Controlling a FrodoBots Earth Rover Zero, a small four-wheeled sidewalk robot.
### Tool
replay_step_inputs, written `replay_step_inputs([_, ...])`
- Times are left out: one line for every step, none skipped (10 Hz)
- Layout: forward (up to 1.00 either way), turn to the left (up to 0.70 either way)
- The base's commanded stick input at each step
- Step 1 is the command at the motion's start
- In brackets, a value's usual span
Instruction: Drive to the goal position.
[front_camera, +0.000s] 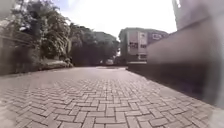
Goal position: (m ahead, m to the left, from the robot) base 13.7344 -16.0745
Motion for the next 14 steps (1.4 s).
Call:
replay_step_inputs([0.69, 0.03])
replay_step_inputs([0.69, 0.03])
replay_step_inputs([0.69, 0.03])
replay_step_inputs([0.69, 0.03])
replay_step_inputs([0.69, 0.03])
replay_step_inputs([0.69, 0.03])
replay_step_inputs([0.69, 0.03])
replay_step_inputs([0.69, 0.03])
replay_step_inputs([0.69, -0.35])
replay_step_inputs([0.69, 0.03])
replay_step_inputs([0.69, 0.03])
replay_step_inputs([0.69, 0.03])
replay_step_inputs([0.69, 0.03])
replay_step_inputs([0.69, 0.03])
